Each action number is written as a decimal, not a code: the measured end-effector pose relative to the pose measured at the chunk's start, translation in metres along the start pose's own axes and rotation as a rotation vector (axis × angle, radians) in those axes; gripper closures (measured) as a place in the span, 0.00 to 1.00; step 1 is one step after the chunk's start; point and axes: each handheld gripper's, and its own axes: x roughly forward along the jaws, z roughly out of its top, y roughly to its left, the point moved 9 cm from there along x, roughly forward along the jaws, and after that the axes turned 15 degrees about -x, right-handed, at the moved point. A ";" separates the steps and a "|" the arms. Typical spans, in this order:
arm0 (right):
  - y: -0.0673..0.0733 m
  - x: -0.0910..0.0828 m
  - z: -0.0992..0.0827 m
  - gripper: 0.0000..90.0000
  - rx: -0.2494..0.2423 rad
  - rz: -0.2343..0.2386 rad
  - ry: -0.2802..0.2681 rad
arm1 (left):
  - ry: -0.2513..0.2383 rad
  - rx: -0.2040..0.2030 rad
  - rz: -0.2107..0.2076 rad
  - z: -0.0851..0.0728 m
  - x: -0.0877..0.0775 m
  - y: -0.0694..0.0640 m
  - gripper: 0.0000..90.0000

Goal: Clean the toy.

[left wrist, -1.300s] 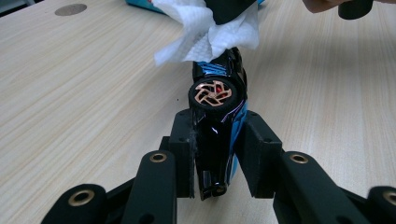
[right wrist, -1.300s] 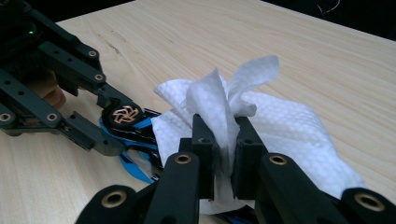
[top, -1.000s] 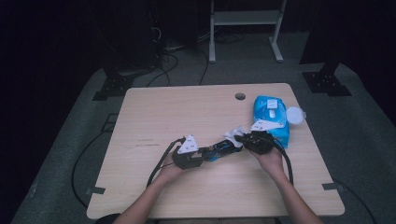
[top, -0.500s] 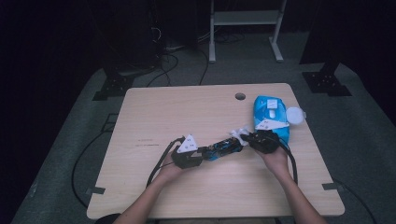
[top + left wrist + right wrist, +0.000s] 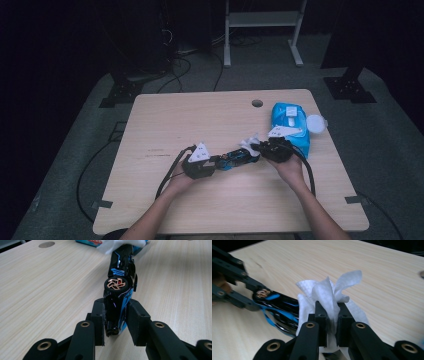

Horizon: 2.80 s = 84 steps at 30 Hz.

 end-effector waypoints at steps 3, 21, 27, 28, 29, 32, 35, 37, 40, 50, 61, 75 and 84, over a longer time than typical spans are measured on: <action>-0.001 -0.003 0.000 0.91 0.009 -0.002 0.003 | 0.002 -0.001 0.000 0.000 -0.001 0.001 0.76; 0.048 0.028 0.029 0.91 -0.046 0.132 -0.044 | 0.000 -0.013 -0.001 0.000 0.000 0.003 0.75; 0.012 0.003 0.009 0.91 0.013 0.044 -0.020 | 0.001 -0.014 0.007 0.001 0.001 0.006 0.75; 0.012 0.002 0.007 0.91 0.014 0.045 -0.014 | -0.001 -0.016 0.007 0.001 0.001 0.006 0.75; 0.013 0.002 0.006 0.91 0.007 0.043 -0.013 | 0.003 -0.016 0.010 0.001 0.001 0.007 0.74; 0.018 0.008 0.010 0.91 0.003 0.051 -0.027 | 0.004 -0.018 0.018 0.001 0.000 0.008 0.74; 0.022 0.015 0.014 0.91 0.007 0.063 -0.044 | 0.004 -0.028 0.027 0.000 -0.003 0.012 0.74; 0.023 0.018 0.016 0.91 0.021 0.070 -0.060 | 0.000 -0.036 0.027 0.000 -0.004 0.014 0.74; 0.023 0.019 0.016 0.91 0.030 0.081 -0.070 | -0.015 -0.060 0.000 0.002 -0.006 0.013 0.71; 0.030 0.015 0.014 0.91 -0.052 0.076 -0.060 | -0.091 -0.234 -0.101 0.019 -0.012 0.012 0.56; 0.032 0.014 0.011 0.91 -0.069 0.071 -0.094 | -0.130 -0.354 -0.097 0.024 -0.014 0.022 0.54; 0.036 0.009 0.010 0.91 -0.088 0.090 -0.101 | -0.093 -0.373 -0.108 0.018 -0.009 0.017 0.51; 0.048 -0.004 0.001 0.91 -0.098 0.117 -0.081 | -0.014 -0.267 -0.092 0.007 -0.006 0.003 0.45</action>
